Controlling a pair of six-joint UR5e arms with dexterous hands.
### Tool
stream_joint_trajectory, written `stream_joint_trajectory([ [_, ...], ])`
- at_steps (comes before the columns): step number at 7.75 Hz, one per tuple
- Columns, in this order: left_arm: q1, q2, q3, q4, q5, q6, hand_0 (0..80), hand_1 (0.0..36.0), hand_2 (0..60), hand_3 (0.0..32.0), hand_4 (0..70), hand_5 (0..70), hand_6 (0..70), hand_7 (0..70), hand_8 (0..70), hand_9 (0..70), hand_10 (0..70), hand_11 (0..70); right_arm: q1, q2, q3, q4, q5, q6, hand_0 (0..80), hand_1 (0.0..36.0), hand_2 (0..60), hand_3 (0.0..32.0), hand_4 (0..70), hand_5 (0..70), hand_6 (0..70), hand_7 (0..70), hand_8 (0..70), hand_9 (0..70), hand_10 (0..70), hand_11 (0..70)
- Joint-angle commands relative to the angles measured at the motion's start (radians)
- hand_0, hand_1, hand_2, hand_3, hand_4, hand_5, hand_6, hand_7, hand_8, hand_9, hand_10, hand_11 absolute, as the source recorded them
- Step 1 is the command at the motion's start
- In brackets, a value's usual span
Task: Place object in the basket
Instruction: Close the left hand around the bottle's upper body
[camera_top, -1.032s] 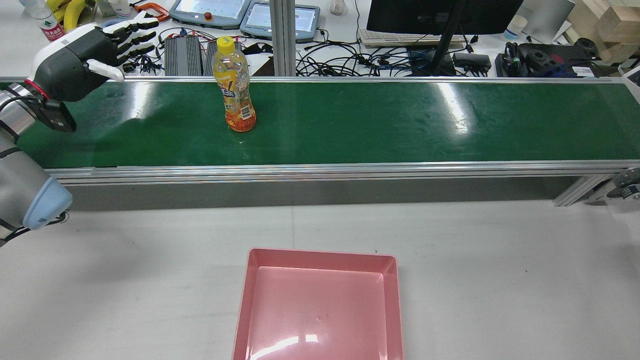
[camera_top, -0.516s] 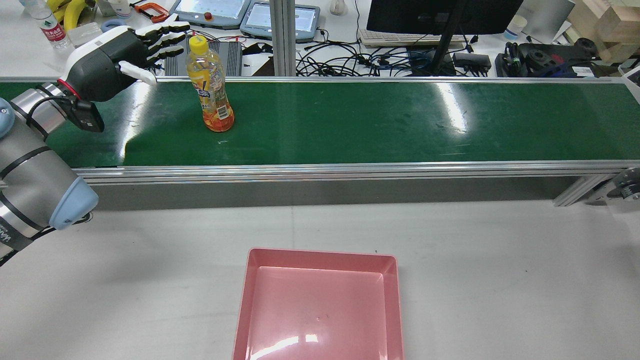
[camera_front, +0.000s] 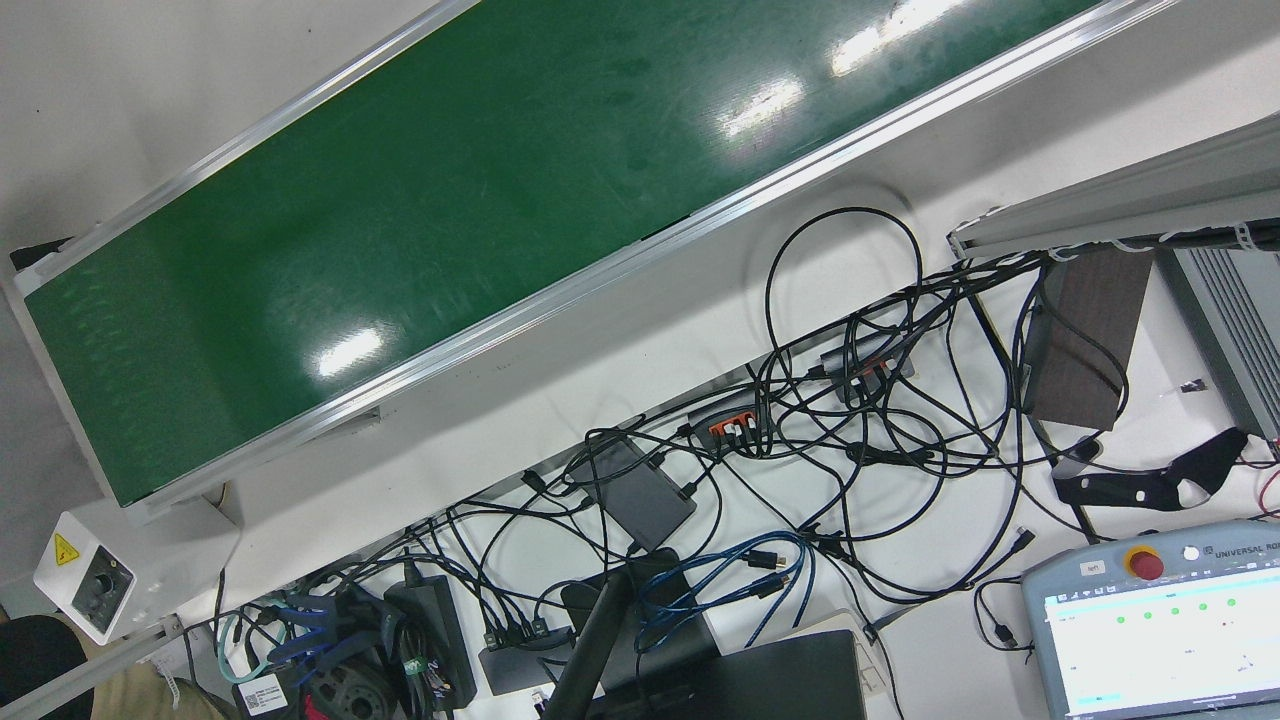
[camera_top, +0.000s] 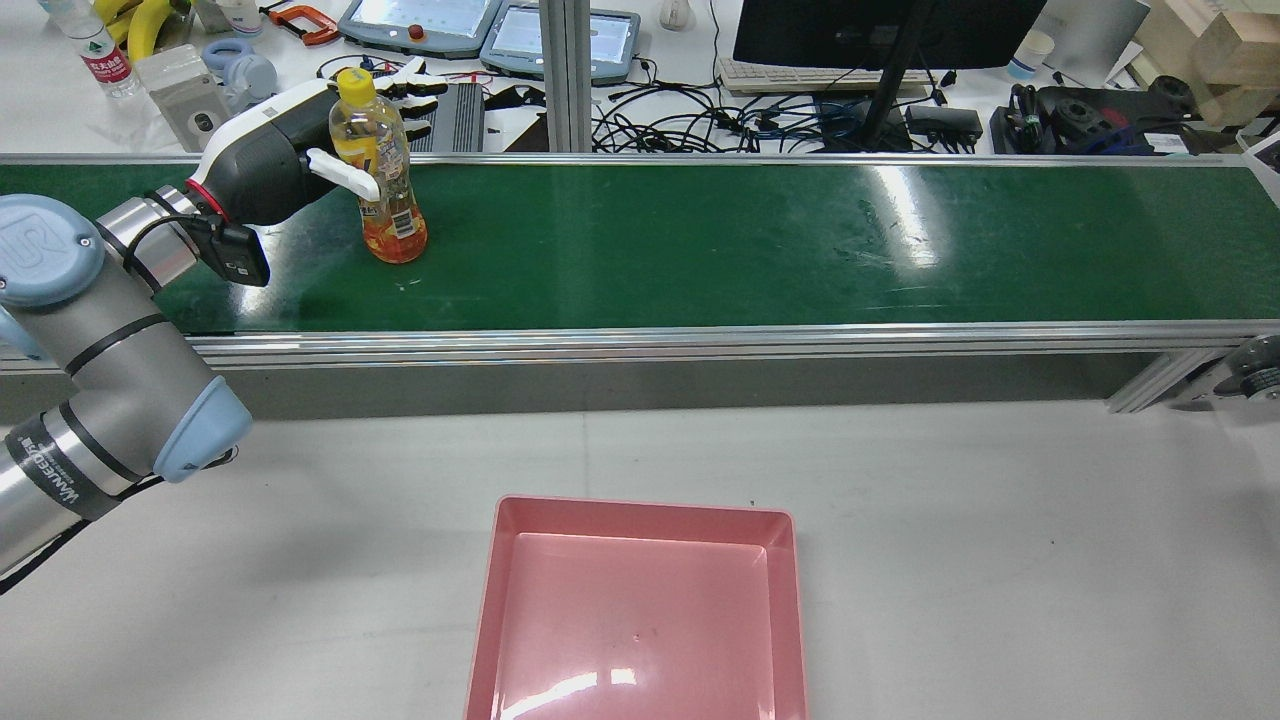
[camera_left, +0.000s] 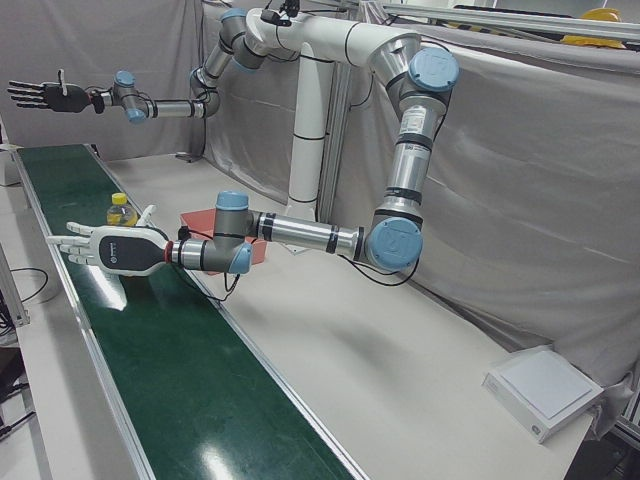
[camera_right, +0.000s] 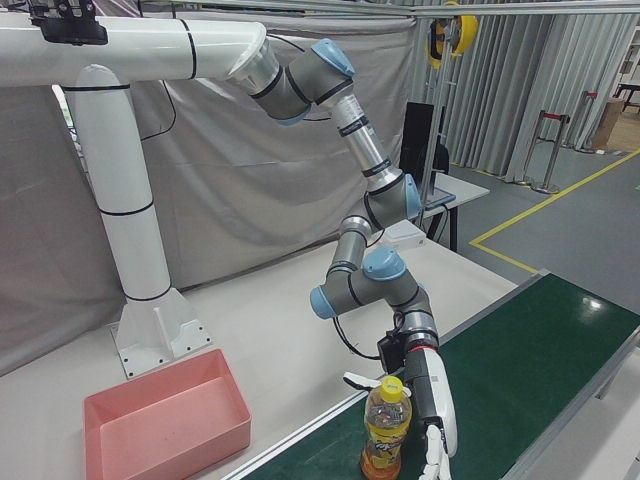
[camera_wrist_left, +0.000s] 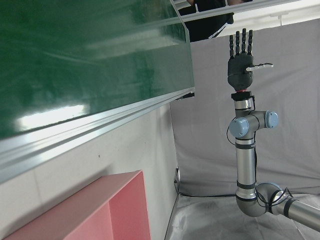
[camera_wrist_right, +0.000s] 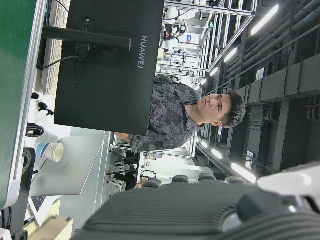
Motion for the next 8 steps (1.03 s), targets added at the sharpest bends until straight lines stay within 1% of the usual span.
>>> stream_joint_trajectory([
  [1,0.036,-0.05,0.001,0.061,-0.001,0.003,47.9,8.6,0.5,0.0,21.7,32.3,3.3,6.5,16.6,25.1,19.3,28.9,0.0,0.0,0.0,0.0,0.0,0.0,0.0,0.0,0.0,0.0,0.0,0.0,0.0,0.0,0.0,0.0,0.0,0.0],
  [2,0.037,-0.056,0.003,0.079,-0.003,0.0,50.6,15.4,30.1,0.0,50.0,49.0,22.8,33.7,37.2,52.4,46.6,66.1,0.0,0.0,0.0,0.0,0.0,0.0,0.0,0.0,0.0,0.0,0.0,0.0,0.0,0.0,0.0,0.0,0.0,0.0],
  [3,0.035,-0.058,0.001,0.081,-0.003,-0.001,50.6,15.5,52.0,0.0,70.0,70.0,46.5,64.1,55.8,70.0,63.8,70.0,0.0,0.0,0.0,0.0,0.0,0.0,0.0,0.0,0.0,0.0,0.0,0.0,0.0,0.0,0.0,0.0,0.0,0.0],
  [4,0.037,-0.068,0.0,0.093,-0.001,0.001,49.1,18.8,60.0,0.0,70.0,70.0,58.4,70.0,67.4,70.0,70.0,70.0,0.0,0.0,0.0,0.0,0.0,0.0,0.0,0.0,0.0,0.0,0.0,0.0,0.0,0.0,0.0,0.0,0.0,0.0],
  [5,0.037,-0.082,-0.006,0.101,-0.001,0.0,48.1,21.9,60.0,0.0,70.0,70.0,65.8,70.0,70.0,70.0,70.0,70.0,0.0,0.0,0.0,0.0,0.0,0.0,0.0,0.0,0.0,0.0,0.0,0.0,0.0,0.0,0.0,0.0,0.0,0.0],
  [6,0.038,-0.091,-0.02,0.103,-0.001,-0.002,48.3,22.9,60.0,0.0,70.0,70.0,67.5,70.0,70.0,70.0,70.0,70.0,0.0,0.0,0.0,0.0,0.0,0.0,0.0,0.0,0.0,0.0,0.0,0.0,0.0,0.0,0.0,0.0,0.0,0.0],
  [7,0.043,-0.097,-0.043,0.104,-0.001,-0.002,48.4,22.8,60.0,0.0,70.0,70.0,67.6,70.0,70.0,70.0,70.0,70.0,0.0,0.0,0.0,0.0,0.0,0.0,0.0,0.0,0.0,0.0,0.0,0.0,0.0,0.0,0.0,0.0,0.0,0.0],
  [8,0.097,-0.128,-0.062,0.11,0.0,-0.004,48.5,22.0,60.0,0.0,70.0,70.0,69.1,70.0,70.0,70.0,70.0,70.0,0.0,0.0,0.0,0.0,0.0,0.0,0.0,0.0,0.0,0.0,0.0,0.0,0.0,0.0,0.0,0.0,0.0,0.0],
])
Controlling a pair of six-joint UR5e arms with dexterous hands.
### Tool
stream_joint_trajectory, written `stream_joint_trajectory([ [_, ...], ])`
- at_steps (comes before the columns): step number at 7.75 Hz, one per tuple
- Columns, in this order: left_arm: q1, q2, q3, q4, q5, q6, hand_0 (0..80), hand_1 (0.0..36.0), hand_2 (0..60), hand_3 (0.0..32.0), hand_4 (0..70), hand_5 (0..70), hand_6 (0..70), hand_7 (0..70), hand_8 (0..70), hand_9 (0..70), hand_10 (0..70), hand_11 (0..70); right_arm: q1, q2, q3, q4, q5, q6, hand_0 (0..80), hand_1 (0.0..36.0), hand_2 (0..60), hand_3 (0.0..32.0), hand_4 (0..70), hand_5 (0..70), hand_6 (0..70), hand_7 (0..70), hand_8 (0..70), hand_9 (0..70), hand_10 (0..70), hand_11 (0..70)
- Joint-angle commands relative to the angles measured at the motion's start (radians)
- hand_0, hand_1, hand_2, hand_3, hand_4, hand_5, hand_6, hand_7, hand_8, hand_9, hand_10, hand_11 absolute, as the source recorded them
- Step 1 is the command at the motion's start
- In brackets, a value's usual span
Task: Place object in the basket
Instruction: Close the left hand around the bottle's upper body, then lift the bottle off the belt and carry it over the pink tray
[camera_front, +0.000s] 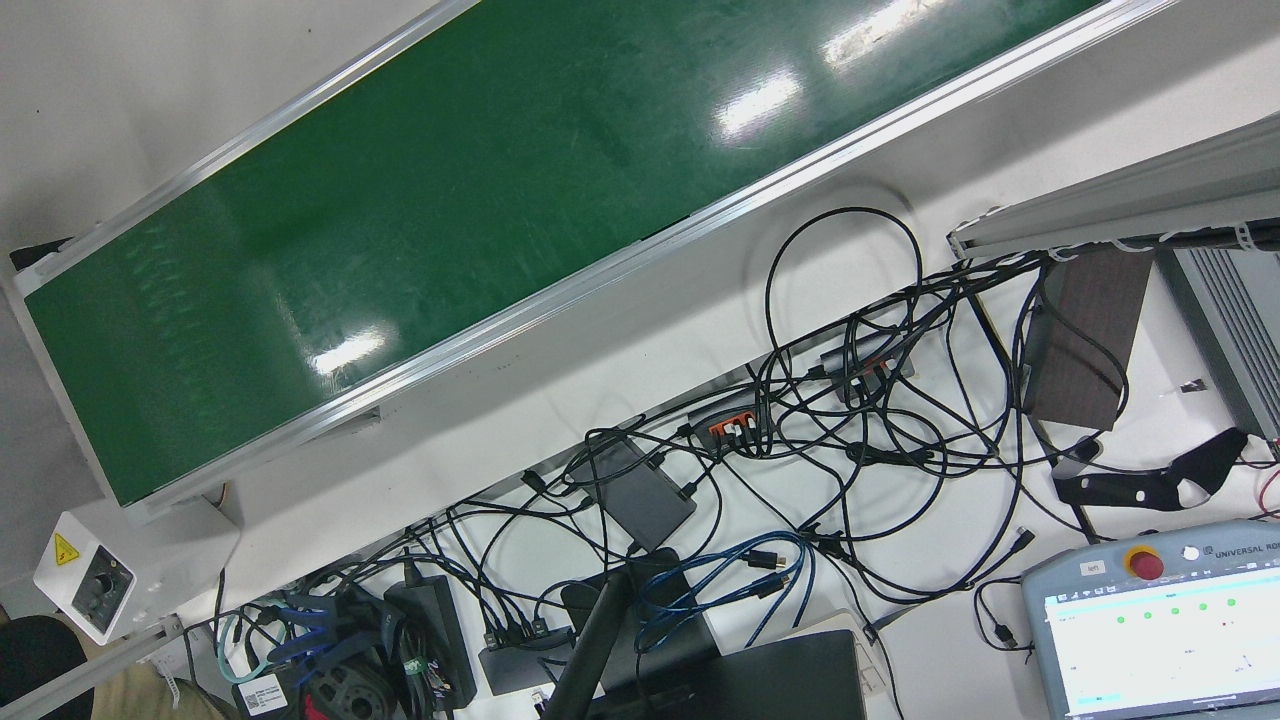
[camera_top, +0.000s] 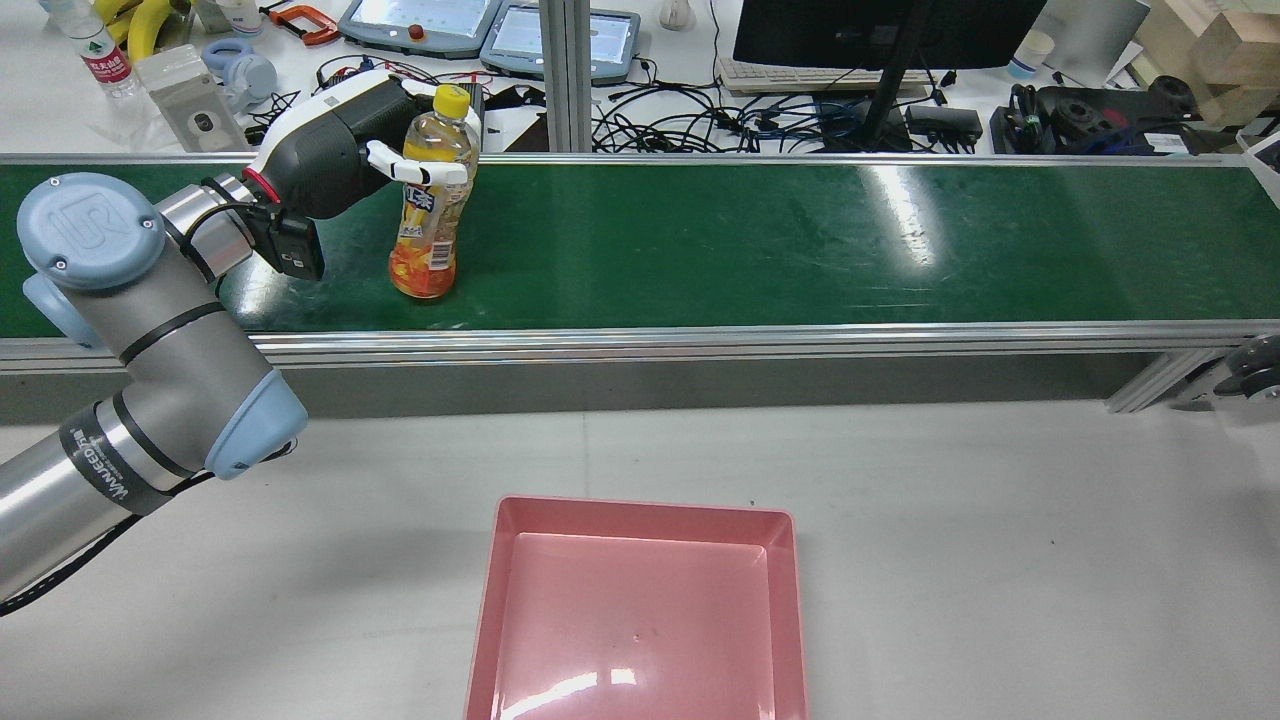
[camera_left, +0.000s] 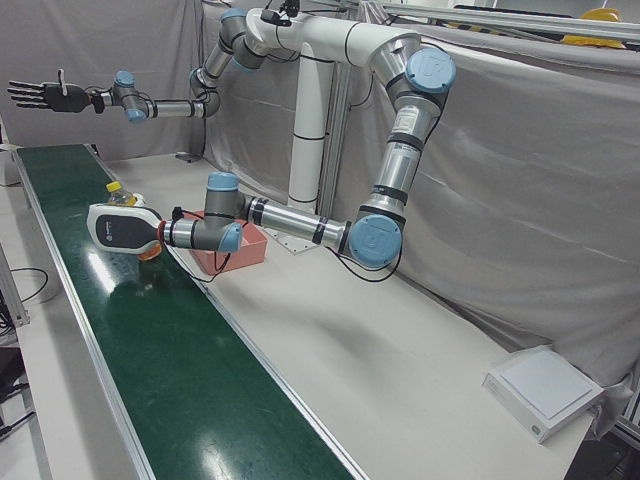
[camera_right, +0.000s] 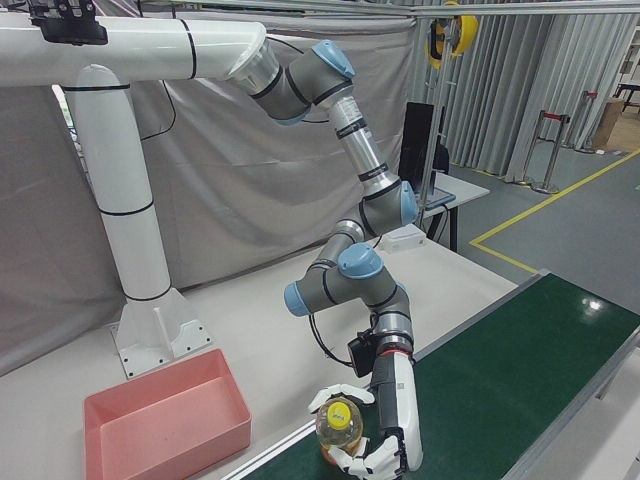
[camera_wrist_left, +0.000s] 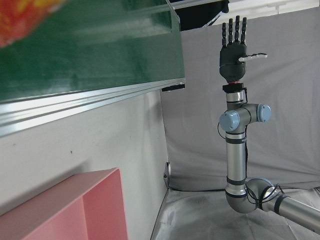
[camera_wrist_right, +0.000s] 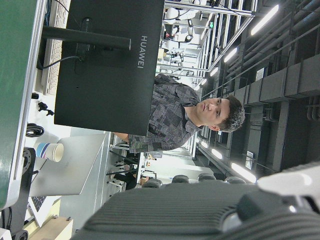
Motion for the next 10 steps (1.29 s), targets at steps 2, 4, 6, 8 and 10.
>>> stream_joint_trajectory([
  [2,0.136,-0.063,-0.109,0.013,0.002,-0.004,48.7,21.7,60.0,0.0,70.0,70.0,70.0,70.0,70.0,70.0,70.0,70.0,0.0,0.0,0.0,0.0,0.0,0.0,0.0,0.0,0.0,0.0,0.0,0.0,0.0,0.0,0.0,0.0,0.0,0.0],
  [4,0.172,-0.057,-0.217,0.026,0.002,-0.005,49.0,20.8,60.0,0.0,70.0,70.0,70.0,70.0,70.0,70.0,70.0,70.0,0.0,0.0,0.001,0.0,0.0,0.0,0.0,0.0,0.0,0.0,0.0,0.0,0.0,0.0,0.0,0.0,0.0,0.0],
  [6,0.245,-0.042,-0.231,0.012,0.0,-0.001,48.8,19.6,60.0,0.0,70.0,70.0,69.2,70.0,70.0,70.0,68.2,70.0,0.002,-0.002,0.001,0.0,0.0,0.002,0.0,0.0,0.0,0.0,0.0,0.0,0.0,0.0,0.0,0.0,0.0,0.0],
  [8,0.358,-0.023,-0.237,-0.017,0.0,0.039,48.8,18.0,60.0,0.0,70.0,70.0,67.7,70.0,70.0,70.0,67.1,70.0,0.002,0.0,0.001,0.0,0.0,0.002,0.0,0.0,0.0,0.0,0.0,0.0,0.0,0.0,0.0,0.0,0.0,0.0],
  [10,0.455,-0.009,-0.245,-0.025,0.0,0.087,48.7,17.0,60.0,0.0,70.0,70.0,67.4,70.0,69.8,70.0,66.7,70.0,0.0,-0.002,0.001,0.0,0.0,0.002,0.0,0.0,0.0,0.0,0.0,0.0,0.0,0.0,0.0,0.0,0.0,0.0],
])
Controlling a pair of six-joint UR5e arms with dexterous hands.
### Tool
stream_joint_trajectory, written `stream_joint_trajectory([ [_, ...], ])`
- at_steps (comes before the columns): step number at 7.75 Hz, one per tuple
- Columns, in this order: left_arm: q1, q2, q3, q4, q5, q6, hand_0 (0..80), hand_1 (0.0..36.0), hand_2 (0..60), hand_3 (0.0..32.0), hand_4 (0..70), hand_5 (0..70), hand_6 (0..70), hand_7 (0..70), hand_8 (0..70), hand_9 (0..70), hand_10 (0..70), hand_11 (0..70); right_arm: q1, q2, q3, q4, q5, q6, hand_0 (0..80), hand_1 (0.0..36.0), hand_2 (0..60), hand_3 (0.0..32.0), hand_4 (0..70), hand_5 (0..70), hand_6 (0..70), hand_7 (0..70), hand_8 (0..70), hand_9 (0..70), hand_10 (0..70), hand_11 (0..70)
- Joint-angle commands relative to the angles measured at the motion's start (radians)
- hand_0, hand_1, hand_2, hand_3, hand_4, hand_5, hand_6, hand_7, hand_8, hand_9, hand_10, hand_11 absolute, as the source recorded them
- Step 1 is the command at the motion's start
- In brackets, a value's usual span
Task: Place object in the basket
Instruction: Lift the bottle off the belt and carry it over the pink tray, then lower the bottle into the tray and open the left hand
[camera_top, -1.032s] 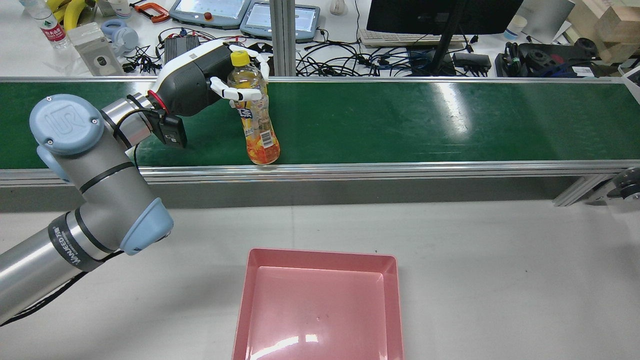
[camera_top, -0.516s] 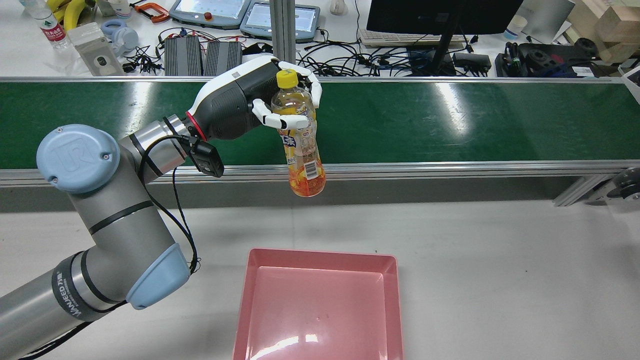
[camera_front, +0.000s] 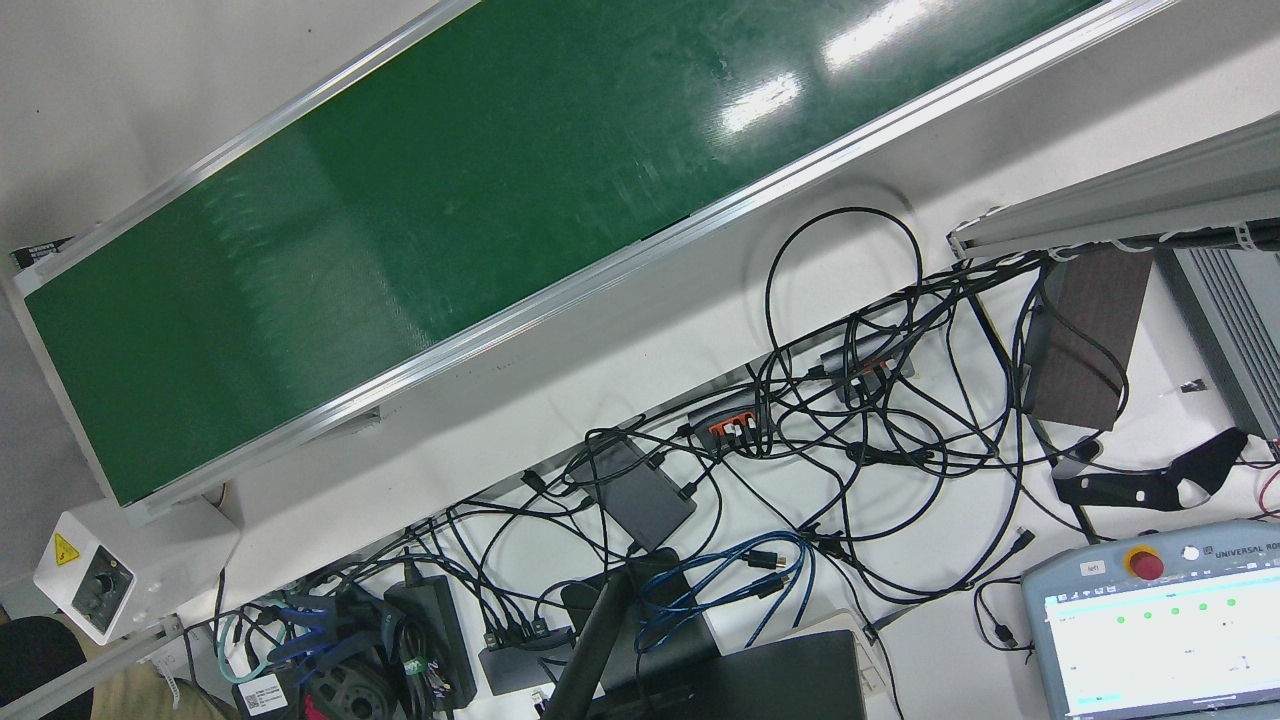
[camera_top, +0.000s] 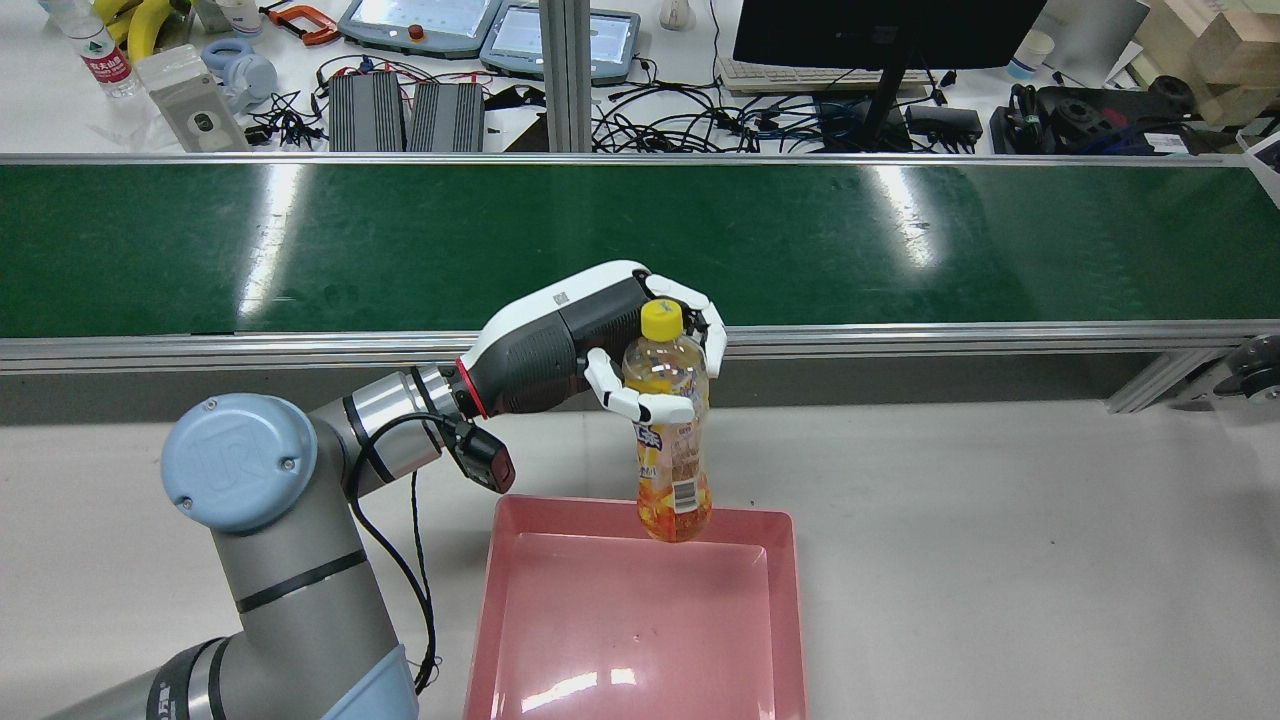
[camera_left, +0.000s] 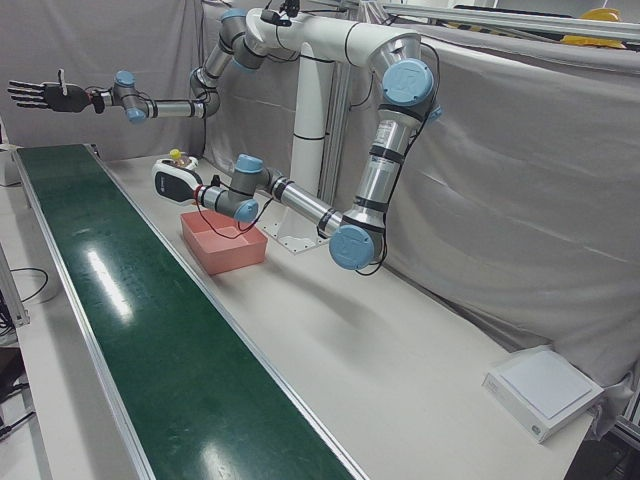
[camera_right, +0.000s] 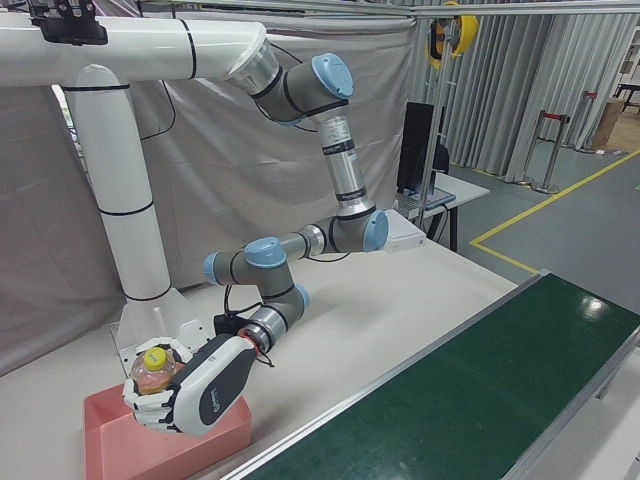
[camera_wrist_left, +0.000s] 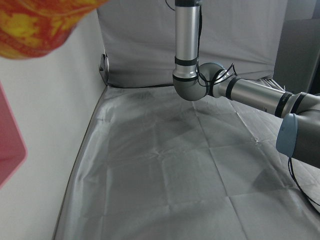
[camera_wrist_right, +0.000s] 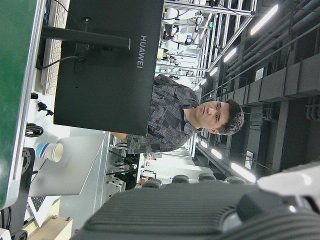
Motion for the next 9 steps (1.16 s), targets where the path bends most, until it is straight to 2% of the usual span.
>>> stream_joint_trajectory([
  [1,0.13,0.014,-0.008,-0.012,0.0,0.055,48.4,16.6,60.0,0.0,70.0,70.0,67.2,70.0,69.5,70.0,66.5,70.0,0.0,0.001,0.0,0.0,0.0,-0.001,0.0,0.0,0.0,0.0,0.0,0.0,0.0,0.0,0.0,0.0,0.0,0.0],
  [3,0.132,0.015,-0.007,-0.012,0.0,0.075,47.8,15.3,60.0,0.0,70.0,70.0,65.5,70.0,66.9,70.0,63.4,70.0,0.0,-0.001,0.0,0.0,0.0,0.001,0.0,0.0,0.0,0.0,0.0,0.0,0.0,0.0,0.0,0.0,0.0,0.0],
  [4,0.13,0.023,-0.008,-0.024,0.0,0.077,47.6,12.9,56.9,0.0,70.0,70.0,58.1,70.0,60.8,70.0,58.9,70.0,0.0,-0.001,0.0,0.0,0.0,-0.001,0.0,0.0,0.0,0.0,0.0,0.0,0.0,0.0,0.0,0.0,0.0,0.0],
  [5,0.121,0.055,-0.008,-0.085,0.0,0.074,47.3,9.4,29.6,0.0,57.0,59.4,35.6,54.0,43.8,61.4,46.4,65.2,0.0,-0.001,0.0,0.0,0.0,-0.001,0.0,0.0,0.0,0.0,0.0,0.0,0.0,0.0,0.0,0.0,0.0,0.0],
  [6,0.117,0.107,-0.008,-0.157,0.003,0.06,47.2,6.8,4.6,0.0,34.0,38.6,15.3,29.7,27.8,42.0,36.7,52.0,0.0,-0.001,0.0,0.0,0.0,-0.001,0.0,0.0,0.0,0.0,0.0,0.0,0.0,0.0,0.0,0.0,0.0,0.0],
  [7,0.114,0.182,-0.01,-0.231,0.006,0.058,46.6,3.7,0.0,0.0,17.0,26.2,0.3,12.4,15.1,22.6,26.2,38.4,0.0,-0.001,0.0,0.0,0.0,0.001,0.0,0.0,0.0,0.0,0.0,0.0,0.0,0.0,0.0,0.0,0.0,0.0],
  [8,0.114,0.205,-0.034,-0.239,0.006,0.055,46.7,3.1,0.0,0.0,12.8,16.9,0.0,6.4,12.8,16.5,12.0,18.0,0.0,-0.001,0.0,0.0,0.0,0.001,0.0,0.0,0.0,0.0,0.0,0.0,0.0,0.0,0.0,0.0,0.0,0.0],
  [9,0.117,0.205,-0.046,-0.236,0.006,0.052,47.2,2.9,0.0,0.0,11.6,8.7,0.0,3.6,8.9,11.2,5.1,8.0,0.0,-0.001,0.0,0.0,0.0,0.001,0.0,0.0,0.0,0.0,0.0,0.0,0.0,0.0,0.0,0.0,0.0,0.0],
])
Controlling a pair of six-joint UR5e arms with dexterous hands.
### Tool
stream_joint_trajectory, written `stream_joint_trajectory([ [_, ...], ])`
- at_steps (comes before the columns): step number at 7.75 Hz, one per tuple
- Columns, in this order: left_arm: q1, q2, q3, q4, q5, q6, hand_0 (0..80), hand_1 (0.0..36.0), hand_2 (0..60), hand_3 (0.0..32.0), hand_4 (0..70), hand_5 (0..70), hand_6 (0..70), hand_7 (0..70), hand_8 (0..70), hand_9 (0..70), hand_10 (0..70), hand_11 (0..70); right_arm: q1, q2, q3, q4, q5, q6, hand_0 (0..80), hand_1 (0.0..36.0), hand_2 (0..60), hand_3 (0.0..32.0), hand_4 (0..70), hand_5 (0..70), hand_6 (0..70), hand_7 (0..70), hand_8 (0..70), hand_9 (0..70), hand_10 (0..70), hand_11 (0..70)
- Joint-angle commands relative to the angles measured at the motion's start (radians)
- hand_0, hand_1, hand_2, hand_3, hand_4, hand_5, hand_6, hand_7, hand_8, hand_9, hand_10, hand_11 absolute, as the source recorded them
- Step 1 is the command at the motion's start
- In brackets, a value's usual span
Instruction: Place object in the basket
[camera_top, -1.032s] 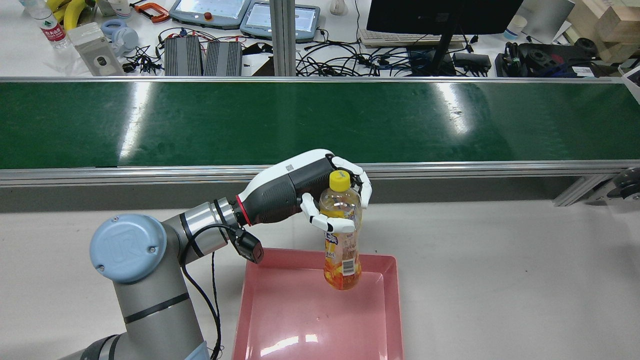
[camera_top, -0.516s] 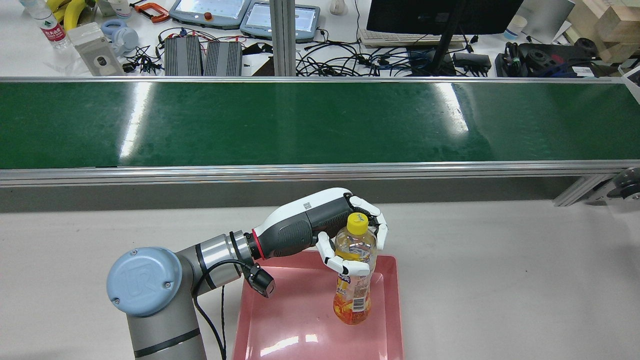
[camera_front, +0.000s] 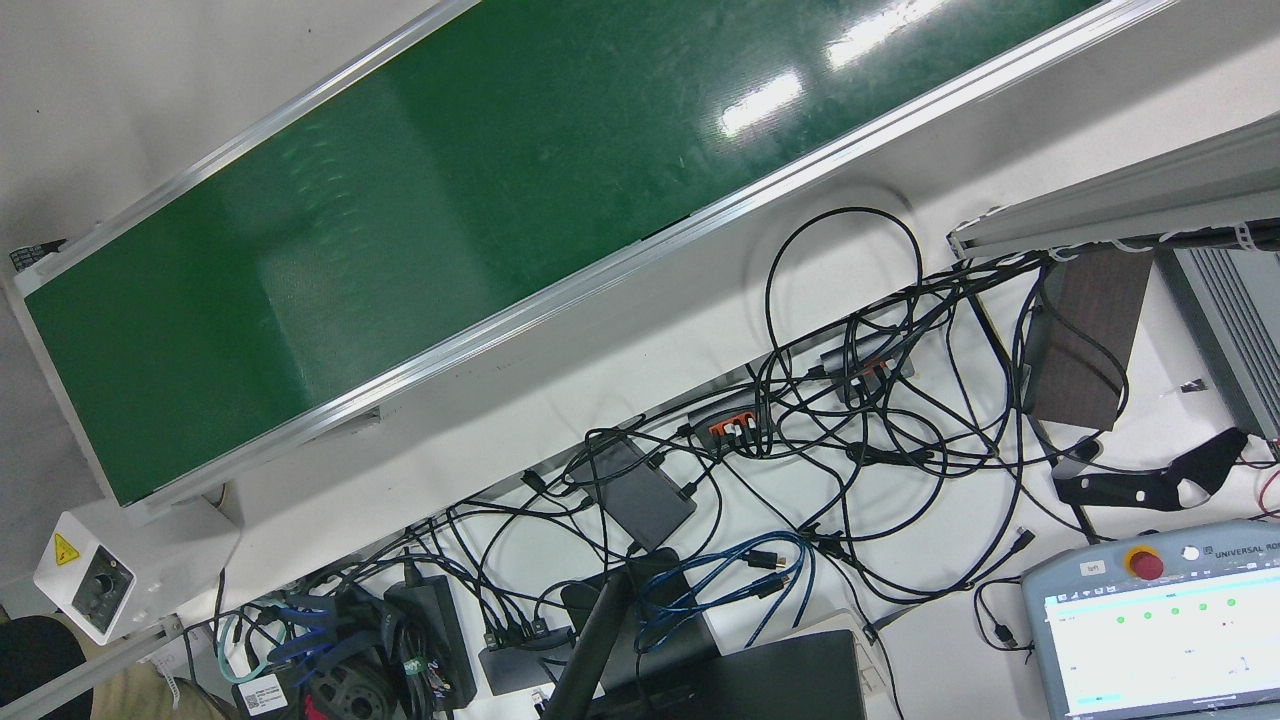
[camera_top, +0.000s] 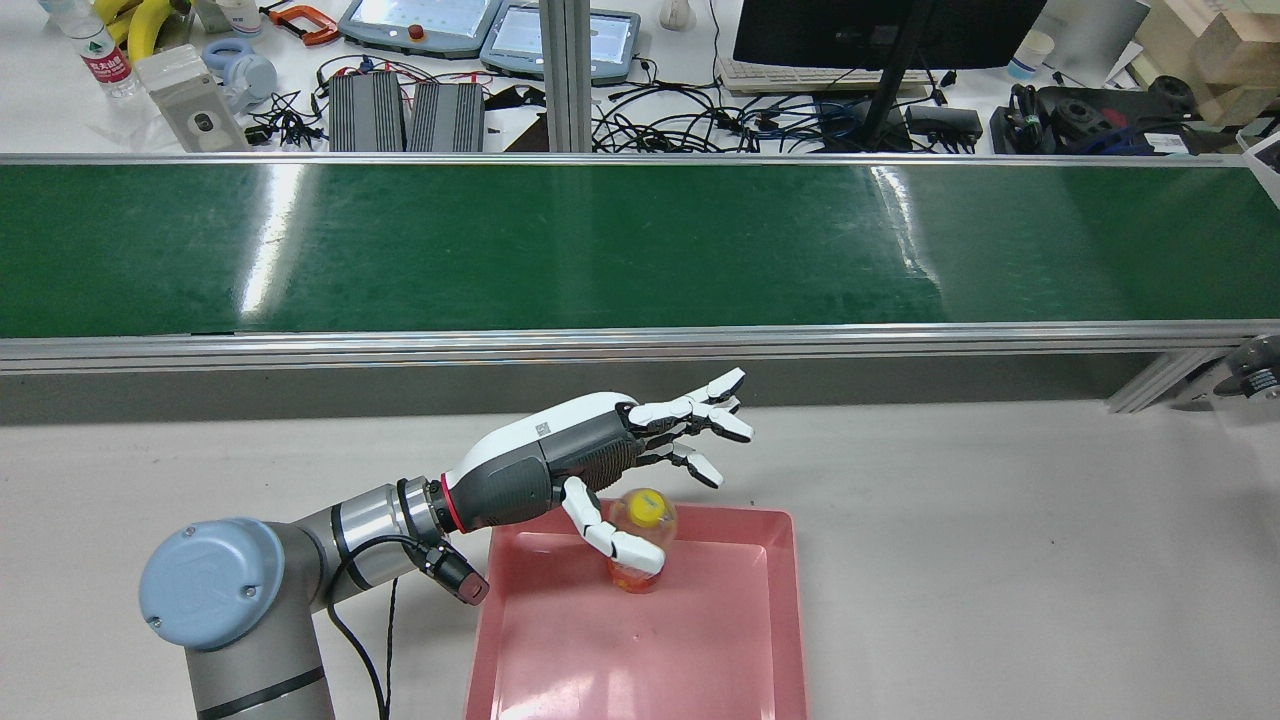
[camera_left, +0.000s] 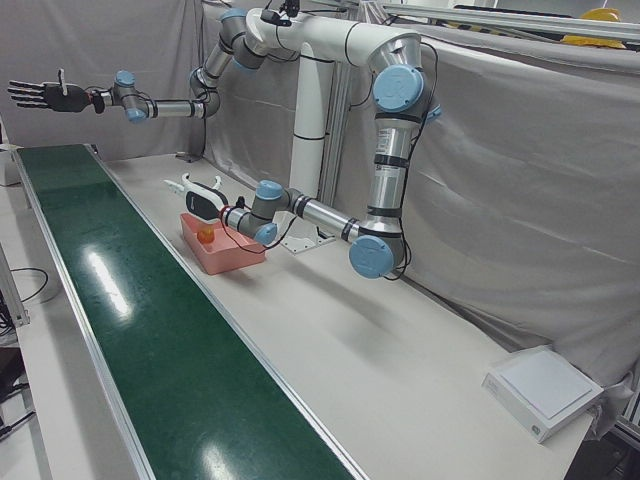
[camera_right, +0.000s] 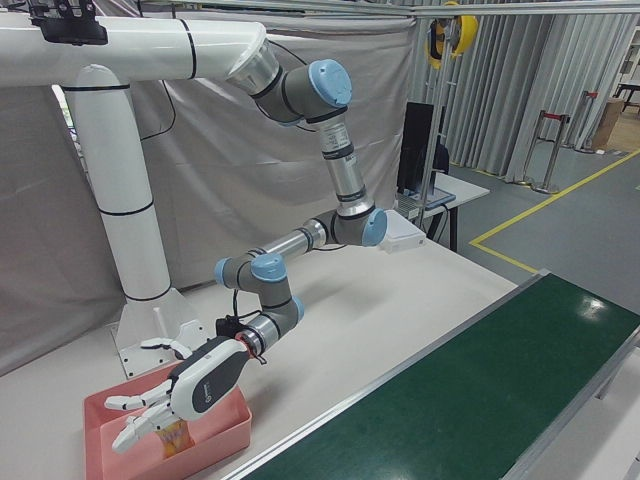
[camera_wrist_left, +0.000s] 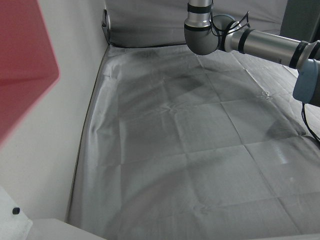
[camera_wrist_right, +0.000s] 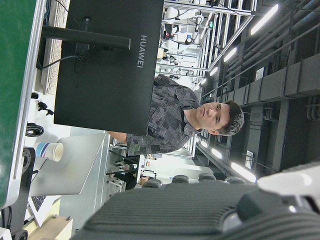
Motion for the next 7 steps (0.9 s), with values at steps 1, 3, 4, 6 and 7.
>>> stream_joint_trajectory([
  [1,0.006,0.039,-0.048,-0.027,0.003,-0.007,47.2,2.0,0.0,0.0,10.9,7.3,0.0,2.8,8.1,9.9,3.4,5.4,0.0,0.0,0.0,0.0,0.0,0.0,0.0,0.0,0.0,0.0,0.0,0.0,0.0,0.0,0.0,0.0,0.0,0.0],
  [3,-0.003,0.039,-0.08,-0.006,0.003,-0.023,47.2,1.9,0.0,0.0,10.2,7.3,0.0,1.8,7.8,9.4,3.3,5.3,0.0,0.001,0.0,0.0,0.0,0.0,0.0,0.0,0.0,0.0,0.0,0.0,0.0,0.0,0.0,0.0,0.0,0.0],
  [4,-0.009,0.038,-0.083,0.005,0.001,-0.054,47.4,2.6,0.0,0.0,10.5,7.8,0.0,1.9,7.9,9.7,4.4,7.1,0.0,0.001,0.0,0.0,0.0,-0.001,0.0,0.0,0.0,0.0,0.0,0.0,0.0,0.0,0.0,0.0,0.0,0.0],
  [6,-0.024,0.035,-0.12,0.037,0.001,-0.056,47.5,2.7,0.0,0.0,11.9,9.0,0.0,1.7,8.1,9.8,4.5,7.1,0.0,0.0,0.0,0.0,0.0,0.0,0.0,0.0,0.0,0.0,0.0,0.0,0.0,0.0,0.0,0.0,0.0,0.0],
  [7,-0.026,0.033,-0.134,0.053,0.001,-0.057,47.4,2.6,0.0,0.0,12.4,9.6,0.0,1.4,8.0,9.7,4.7,7.3,0.0,0.001,0.0,0.0,0.0,0.0,0.0,0.0,0.0,0.0,0.0,0.0,0.0,0.0,0.0,0.0,0.0,0.0],
])
